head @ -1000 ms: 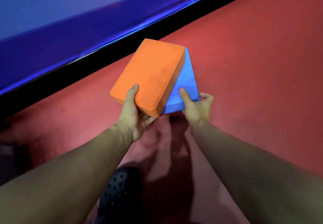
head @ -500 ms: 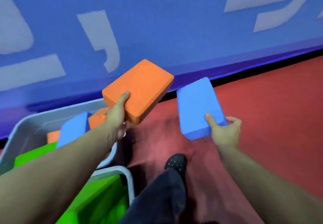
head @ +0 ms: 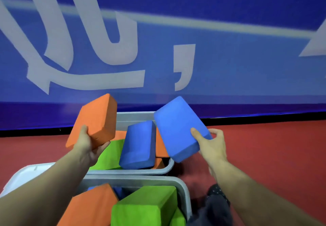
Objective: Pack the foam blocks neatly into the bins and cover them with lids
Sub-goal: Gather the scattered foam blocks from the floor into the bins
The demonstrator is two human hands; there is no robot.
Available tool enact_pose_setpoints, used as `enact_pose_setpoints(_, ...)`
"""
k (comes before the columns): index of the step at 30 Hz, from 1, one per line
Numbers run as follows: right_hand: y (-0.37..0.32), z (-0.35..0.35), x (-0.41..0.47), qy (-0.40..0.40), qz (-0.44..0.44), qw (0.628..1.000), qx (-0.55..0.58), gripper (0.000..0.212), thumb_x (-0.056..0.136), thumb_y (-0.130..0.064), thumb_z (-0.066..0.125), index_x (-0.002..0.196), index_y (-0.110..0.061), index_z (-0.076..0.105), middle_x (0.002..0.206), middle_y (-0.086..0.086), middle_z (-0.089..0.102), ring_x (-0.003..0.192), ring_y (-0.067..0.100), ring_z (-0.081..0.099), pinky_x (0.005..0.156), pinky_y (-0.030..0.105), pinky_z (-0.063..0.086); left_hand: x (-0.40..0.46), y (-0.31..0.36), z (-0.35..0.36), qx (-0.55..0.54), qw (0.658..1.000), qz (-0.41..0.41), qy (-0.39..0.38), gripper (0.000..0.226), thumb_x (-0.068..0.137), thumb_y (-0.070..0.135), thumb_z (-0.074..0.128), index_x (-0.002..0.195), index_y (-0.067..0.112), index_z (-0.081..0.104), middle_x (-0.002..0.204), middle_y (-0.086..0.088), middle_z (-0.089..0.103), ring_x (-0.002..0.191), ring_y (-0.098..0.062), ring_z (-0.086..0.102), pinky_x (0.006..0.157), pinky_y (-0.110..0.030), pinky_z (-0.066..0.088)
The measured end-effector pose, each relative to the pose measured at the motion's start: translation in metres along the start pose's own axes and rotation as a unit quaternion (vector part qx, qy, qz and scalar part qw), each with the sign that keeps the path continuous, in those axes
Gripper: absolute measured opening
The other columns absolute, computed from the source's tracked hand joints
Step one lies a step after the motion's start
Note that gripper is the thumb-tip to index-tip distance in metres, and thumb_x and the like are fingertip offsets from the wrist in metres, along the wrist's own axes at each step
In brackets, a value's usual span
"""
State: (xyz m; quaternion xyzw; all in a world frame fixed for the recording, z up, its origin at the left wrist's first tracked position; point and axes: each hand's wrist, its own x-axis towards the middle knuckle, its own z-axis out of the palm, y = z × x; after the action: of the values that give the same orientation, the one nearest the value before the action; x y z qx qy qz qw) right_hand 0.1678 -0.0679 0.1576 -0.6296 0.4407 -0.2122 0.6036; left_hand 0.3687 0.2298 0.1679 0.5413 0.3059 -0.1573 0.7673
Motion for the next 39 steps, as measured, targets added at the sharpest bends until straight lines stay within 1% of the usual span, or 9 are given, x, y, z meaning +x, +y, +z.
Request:
enact_pose_setpoints(3, 0.005, 0.03, -0.005, -0.03, 0.013, 0.999, 0.016, 0.068, 0.047, -0.066, 0.084, 0.098, -0.035, 0.051, 0.1, -0.001, 0.071, 0.09, 0.022, 0.071, 0.085, 0.05, 0.059, 0.018, 0.003, -0.01, -0.025, 1.0, -0.012, -0.005, 0.073, 0.094, 0.063, 0.052, 0.148, 0.015, 0.04, 0.142, -0.012, 0.052, 0.123, -0.033, 0.059, 0.089, -0.042, 0.055)
enact_pose_setpoints(9, 0.017, 0.059, -0.009, -0.064, 0.03, 0.997, 0.015, 0.07, 0.048, -0.064, 0.085, 0.102, -0.034, 0.052, 0.102, -0.002, 0.07, 0.092, 0.02, 0.071, 0.085, 0.049, 0.06, 0.038, -0.009, -0.007, -0.055, 0.998, -0.01, -0.003, 0.063, 0.096, 0.055, 0.056, 0.146, 0.019, 0.043, 0.13, -0.008, 0.056, 0.101, -0.03, 0.062, 0.088, -0.044, 0.056)
enact_pose_setpoints(15, 0.025, 0.088, -0.006, -0.082, 0.049, 0.995, 0.018, 0.063, 0.057, -0.055, 0.088, 0.102, -0.032, 0.052, 0.104, -0.002, 0.07, 0.094, 0.02, 0.071, 0.087, 0.049, 0.059, 0.05, -0.015, -0.014, -0.041, 0.998, -0.032, -0.036, 0.036, 0.101, 0.047, 0.051, 0.125, 0.021, 0.058, 0.136, -0.007, 0.057, 0.119, -0.03, 0.058, 0.089, -0.048, 0.054)
enact_pose_setpoints(19, 0.031, 0.114, -0.01, -0.072, 0.076, 0.994, 0.03, 0.057, 0.061, -0.054, 0.087, 0.098, -0.031, 0.05, 0.101, -0.001, 0.07, 0.091, 0.022, 0.071, 0.085, 0.049, 0.06, 0.058, -0.013, -0.025, 0.038, 0.997, -0.059, -0.024, 0.06, 0.095, 0.061, 0.052, 0.146, 0.032, 0.043, 0.154, -0.005, 0.037, 0.129, -0.046, 0.047, 0.085, -0.06, 0.055)
enact_pose_setpoints(23, 0.028, 0.144, -0.011, -0.078, 0.081, 0.993, 0.039, 0.05, 0.061, -0.064, 0.077, 0.094, -0.035, 0.055, 0.093, -0.006, 0.071, 0.089, 0.022, 0.071, 0.085, 0.051, 0.06, 0.053, -0.016, -0.033, 0.104, 0.993, -0.045, 0.016, 0.078, 0.093, 0.061, 0.057, 0.157, 0.026, 0.029, 0.16, -0.024, 0.023, 0.134, -0.044, 0.045, 0.094, -0.049, 0.053)
enact_pose_setpoints(27, 0.02, 0.174, -0.007, -0.226, 0.106, 0.968, -0.009, 0.07, 0.065, -0.081, 0.049, 0.112, -0.031, 0.064, 0.104, -0.007, 0.073, 0.098, 0.021, 0.068, 0.093, 0.048, 0.055, 0.041, -0.025, -0.035, 0.18, 0.984, -0.006, 0.004, 0.07, 0.095, 0.058, 0.055, 0.153, 0.026, 0.034, 0.154, -0.015, 0.035, 0.121, -0.037, 0.054, 0.092, -0.048, 0.054)
enact_pose_setpoints(32, 0.006, 0.149, -0.032, -0.255, 0.031, 0.954, -0.157, 0.067, 0.094, -0.063, 0.046, 0.141, -0.016, 0.049, 0.129, 0.001, 0.061, 0.103, 0.02, 0.058, 0.086, 0.036, 0.046, 0.024, -0.041, -0.029, 0.355, 0.932, 0.068, -0.019, 0.075, 0.098, 0.057, 0.05, 0.156, 0.015, 0.029, 0.148, -0.004, 0.046, 0.133, -0.034, 0.047, 0.104, -0.048, 0.047)
enact_pose_setpoints(35, -0.004, 0.11, -0.041, -0.24, -0.057, 0.937, -0.249, 0.06, 0.1, -0.052, 0.049, 0.15, -0.019, 0.042, 0.15, 0.003, 0.048, 0.127, 0.023, 0.051, 0.103, 0.036, 0.041, -0.005, -0.045, -0.021, 0.484, 0.857, 0.169, -0.06, 0.073, 0.101, 0.051, 0.047, 0.157, 0.009, 0.025, 0.159, -0.009, 0.036, 0.144, -0.031, 0.036, 0.114, -0.04, 0.03)
enact_pose_setpoints(39, -0.013, 0.059, -0.054, -0.233, -0.178, 0.876, -0.382, 0.066, 0.099, -0.054, 0.051, 0.156, -0.025, 0.035, 0.162, -0.001, 0.033, 0.146, 0.02, 0.037, 0.118, 0.041, 0.032, -0.048, -0.047, -0.012, 0.568, 0.754, 0.288, -0.16, 0.071, 0.096, 0.062, 0.047, 0.148, 0.014, 0.043, 0.153, -0.002, 0.046, 0.14, -0.022, 0.043, 0.114, -0.034, 0.033)
